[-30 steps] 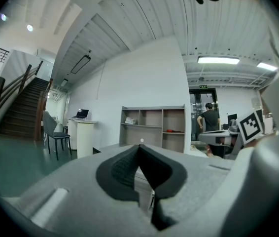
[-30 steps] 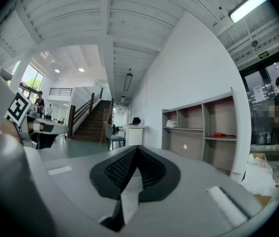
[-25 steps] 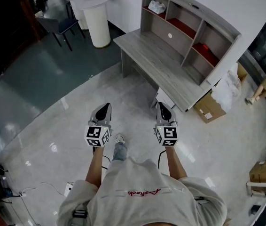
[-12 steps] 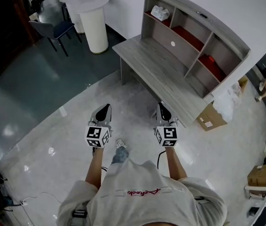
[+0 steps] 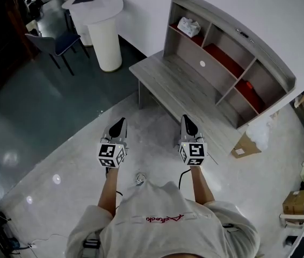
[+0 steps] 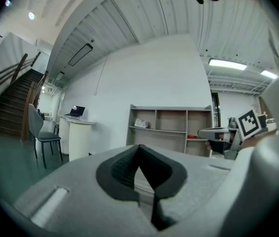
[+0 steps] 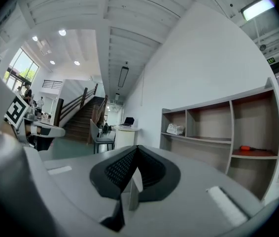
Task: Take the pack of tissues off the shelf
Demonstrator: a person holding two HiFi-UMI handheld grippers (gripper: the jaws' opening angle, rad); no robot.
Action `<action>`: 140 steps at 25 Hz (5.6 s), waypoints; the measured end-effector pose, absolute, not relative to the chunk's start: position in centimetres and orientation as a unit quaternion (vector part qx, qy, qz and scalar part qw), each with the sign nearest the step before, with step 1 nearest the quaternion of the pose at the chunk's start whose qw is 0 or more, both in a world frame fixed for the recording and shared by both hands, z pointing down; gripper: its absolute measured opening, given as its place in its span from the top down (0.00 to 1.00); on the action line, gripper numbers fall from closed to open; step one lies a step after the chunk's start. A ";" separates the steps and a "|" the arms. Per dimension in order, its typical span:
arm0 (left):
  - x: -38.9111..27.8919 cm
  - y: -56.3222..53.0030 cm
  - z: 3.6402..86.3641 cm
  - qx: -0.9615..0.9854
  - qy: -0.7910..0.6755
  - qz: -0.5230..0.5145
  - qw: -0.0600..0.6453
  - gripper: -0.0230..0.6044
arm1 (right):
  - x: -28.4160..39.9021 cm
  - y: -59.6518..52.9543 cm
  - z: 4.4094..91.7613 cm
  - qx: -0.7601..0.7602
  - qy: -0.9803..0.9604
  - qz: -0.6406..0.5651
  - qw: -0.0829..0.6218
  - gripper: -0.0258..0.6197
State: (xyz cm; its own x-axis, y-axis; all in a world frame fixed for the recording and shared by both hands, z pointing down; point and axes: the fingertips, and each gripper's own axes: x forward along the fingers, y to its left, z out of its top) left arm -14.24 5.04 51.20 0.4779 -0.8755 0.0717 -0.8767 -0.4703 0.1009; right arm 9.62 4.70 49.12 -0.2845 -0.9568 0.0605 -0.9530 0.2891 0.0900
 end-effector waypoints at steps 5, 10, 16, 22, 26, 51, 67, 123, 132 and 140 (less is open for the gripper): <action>-16.1 0.4 51.1 0.861 -0.505 -0.001 0.057 0.96 | 8.0 0.5 48.7 0.604 -0.795 -0.025 0.049 0.95; -17.1 -2.4 51.4 0.866 -0.497 -0.002 0.057 0.96 | 6.7 -2.0 48.9 0.609 -0.791 -0.026 0.049 0.95; -17.9 -4.0 51.7 0.868 -0.493 -0.005 0.058 0.96 | 5.7 -3.4 49.1 0.609 -0.791 -0.029 0.052 0.95; -17.7 -4.6 52.1 0.870 -0.489 -0.001 0.063 0.96 | 5.8 -4.1 49.0 0.610 -0.790 -0.029 0.052 0.95; -17.7 -5.1 52.7 0.870 -0.489 0.003 0.065 0.96 | 5.8 -4.9 49.4 0.610 -0.791 -0.025 0.048 0.95; -13.5 -27.2 50.2 0.875 -0.482 0.006 0.041 0.96 | 8.4 -26.8 44.6 0.594 -0.802 -0.059 0.007 0.95; -8.5 -44.0 47.9 0.883 -0.467 0.009 0.038 0.96 | 14.1 -42.3 44.2 0.616 -0.786 -0.042 0.014 0.95; 6.1 -59.8 49.5 0.975 -0.212 0.031 0.054 0.96 | 24.3 -53.9 47.0 0.786 -0.614 0.042 0.065 0.64; 6.2 -60.1 49.7 0.975 -0.214 0.026 0.059 0.96 | 25.8 -54.5 47.2 0.808 -0.575 0.071 0.103 0.85; 5.5 -60.7 49.6 0.973 -0.224 0.023 0.060 0.96 | 25.7 -54.2 46.9 0.812 -0.573 0.049 0.103 0.94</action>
